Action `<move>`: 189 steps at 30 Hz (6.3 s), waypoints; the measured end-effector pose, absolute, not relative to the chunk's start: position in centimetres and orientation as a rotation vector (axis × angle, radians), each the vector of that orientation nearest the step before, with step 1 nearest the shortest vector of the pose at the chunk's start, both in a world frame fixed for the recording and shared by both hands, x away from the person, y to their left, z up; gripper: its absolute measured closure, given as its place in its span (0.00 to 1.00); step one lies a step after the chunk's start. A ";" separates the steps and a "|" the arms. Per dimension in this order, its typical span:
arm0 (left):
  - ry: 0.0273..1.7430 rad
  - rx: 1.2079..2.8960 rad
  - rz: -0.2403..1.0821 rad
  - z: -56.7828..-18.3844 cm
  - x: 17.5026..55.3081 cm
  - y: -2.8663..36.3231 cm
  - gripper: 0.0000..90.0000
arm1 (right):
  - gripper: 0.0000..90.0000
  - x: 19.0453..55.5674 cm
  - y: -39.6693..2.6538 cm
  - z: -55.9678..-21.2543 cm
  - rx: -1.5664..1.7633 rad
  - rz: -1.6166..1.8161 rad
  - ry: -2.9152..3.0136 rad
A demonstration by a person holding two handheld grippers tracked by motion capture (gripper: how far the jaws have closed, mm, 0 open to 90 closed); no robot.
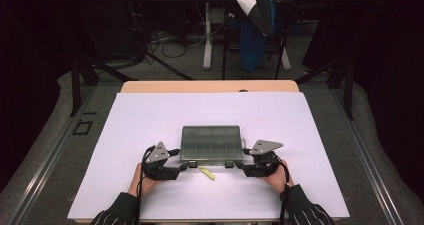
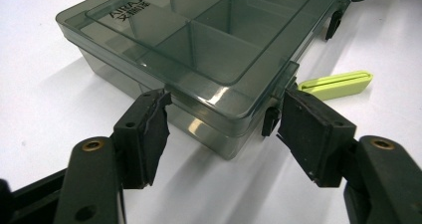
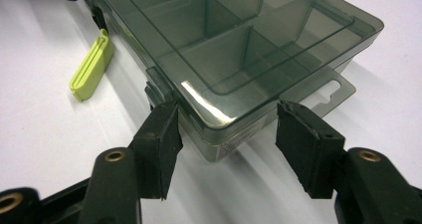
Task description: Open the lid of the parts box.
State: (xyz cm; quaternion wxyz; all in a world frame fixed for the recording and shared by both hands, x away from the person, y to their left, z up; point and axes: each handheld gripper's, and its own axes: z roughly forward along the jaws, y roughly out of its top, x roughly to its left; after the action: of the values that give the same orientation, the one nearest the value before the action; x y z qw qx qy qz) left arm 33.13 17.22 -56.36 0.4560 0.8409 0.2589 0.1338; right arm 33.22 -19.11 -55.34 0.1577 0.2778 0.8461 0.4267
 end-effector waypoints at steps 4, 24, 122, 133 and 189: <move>0.638 2.078 0.325 -56.4 33.1 17.4 0.43 | 0.46 33.2 -19.0 -55.5 0.792 1.207 2.429; 0.630 2.121 0.369 -56.4 33.0 17.2 0.50 | 0.45 33.1 -18.9 -55.6 0.791 1.212 2.410; 0.691 2.097 0.296 -56.2 33.2 17.2 0.53 | 0.48 32.9 -18.9 -55.5 0.836 1.228 2.390; 0.721 2.065 0.222 -56.1 33.4 17.5 0.54 | 0.49 32.9 -19.0 -55.6 0.847 1.238 2.381; 0.735 2.128 0.286 -55.6 33.3 17.0 0.54 | 0.50 32.7 -18.7 -55.7 0.863 1.222 2.390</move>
State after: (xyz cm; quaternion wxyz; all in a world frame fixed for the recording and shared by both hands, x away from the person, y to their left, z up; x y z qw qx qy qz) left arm 33.26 17.04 -55.61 0.4222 0.8500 0.2937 0.1141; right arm 32.67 -18.68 -55.69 0.1602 0.3022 0.8366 0.4279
